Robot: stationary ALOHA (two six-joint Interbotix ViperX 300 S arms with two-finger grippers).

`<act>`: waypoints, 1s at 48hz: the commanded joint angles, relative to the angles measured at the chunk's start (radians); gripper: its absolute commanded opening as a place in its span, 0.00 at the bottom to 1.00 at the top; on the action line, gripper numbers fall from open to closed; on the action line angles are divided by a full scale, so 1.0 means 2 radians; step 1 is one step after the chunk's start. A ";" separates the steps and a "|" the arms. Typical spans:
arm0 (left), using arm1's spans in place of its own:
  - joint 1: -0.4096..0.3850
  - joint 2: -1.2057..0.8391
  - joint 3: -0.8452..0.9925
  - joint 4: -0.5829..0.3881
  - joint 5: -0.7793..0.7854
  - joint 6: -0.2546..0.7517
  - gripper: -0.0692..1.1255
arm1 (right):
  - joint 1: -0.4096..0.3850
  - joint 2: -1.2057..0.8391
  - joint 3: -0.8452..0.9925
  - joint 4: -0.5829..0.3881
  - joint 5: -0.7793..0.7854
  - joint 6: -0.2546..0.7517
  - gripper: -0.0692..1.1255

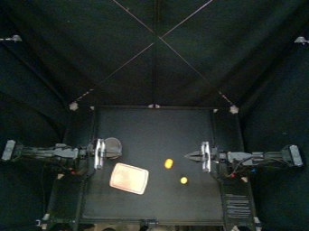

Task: Pick the yellow can then place it in the grey bowl
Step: Pick the yellow can

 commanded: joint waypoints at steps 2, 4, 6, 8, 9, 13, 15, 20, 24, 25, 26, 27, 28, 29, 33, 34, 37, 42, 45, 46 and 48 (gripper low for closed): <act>0.004 0.007 0.006 -0.002 -0.001 0.000 0.05 | -0.015 0.019 0.008 -0.003 0.004 -0.002 0.09; 0.004 0.006 0.009 -0.002 -0.001 0.000 0.05 | -0.019 0.027 0.018 -0.004 0.012 -0.001 0.09; 0.003 0.007 0.012 -0.002 -0.001 0.000 0.05 | -0.026 0.037 0.025 -0.006 0.020 -0.001 0.09; 0.003 0.006 0.015 -0.002 -0.001 0.002 0.05 | -0.031 0.049 0.030 -0.007 0.030 0.001 0.09; 0.003 0.007 0.017 -0.002 -0.001 0.002 0.05 | -0.034 0.058 0.034 -0.007 0.038 0.002 0.10; 0.004 0.007 0.023 0.000 -0.001 0.003 0.05 | -0.032 0.082 0.044 -0.002 0.057 0.005 0.10; 0.004 0.007 0.025 0.001 -0.001 0.003 0.05 | -0.031 0.094 0.047 -0.002 0.066 0.008 0.10; 0.005 0.007 0.026 0.001 -0.001 0.003 0.05 | -0.014 0.121 0.047 -0.002 0.081 0.015 0.13; 0.005 0.007 0.024 0.002 -0.002 0.003 0.05 | 0.008 0.131 0.046 -0.002 0.083 0.016 0.21; 0.006 0.007 0.024 0.002 -0.003 0.003 0.05 | 0.014 0.132 0.045 -0.002 0.083 0.016 0.23; 0.006 0.007 0.023 0.002 -0.004 0.003 0.05 | 0.019 0.133 0.045 -0.001 0.083 0.017 0.26; 0.006 0.007 0.022 0.002 -0.004 0.003 0.05 | 0.024 0.133 0.045 0.001 0.083 0.018 0.29; 0.007 0.007 0.022 0.002 -0.005 0.003 0.05 | 0.029 0.133 0.044 0.005 0.083 0.019 0.35; 0.008 0.007 0.022 0.001 -0.005 0.003 0.05 | 0.033 0.133 0.044 0.008 0.082 0.019 0.39; 0.009 0.007 0.022 0.001 -0.007 0.003 0.05 | 0.048 0.133 0.042 0.022 0.082 0.020 0.57; 0.009 0.007 0.022 0.000 -0.008 0.003 0.05 | 0.051 0.133 0.041 0.026 0.084 0.021 0.61; 0.012 0.007 0.024 -0.001 -0.009 0.002 0.05 | 0.058 0.137 0.039 0.051 0.089 0.023 0.75; 0.017 0.007 0.024 -0.004 -0.011 0.002 0.05 | 0.061 0.150 0.040 0.079 0.099 0.021 0.91; 0.018 0.007 0.022 -0.008 -0.011 0.001 0.05 | 0.064 0.160 0.039 0.075 0.099 0.021 0.93; 0.019 0.007 0.022 -0.008 -0.011 0.001 0.05 | 0.065 0.163 0.038 0.074 0.099 0.021 0.93; 0.019 0.007 0.021 -0.011 -0.011 0.001 0.05 | 0.067 0.170 0.038 0.068 0.099 0.023 0.92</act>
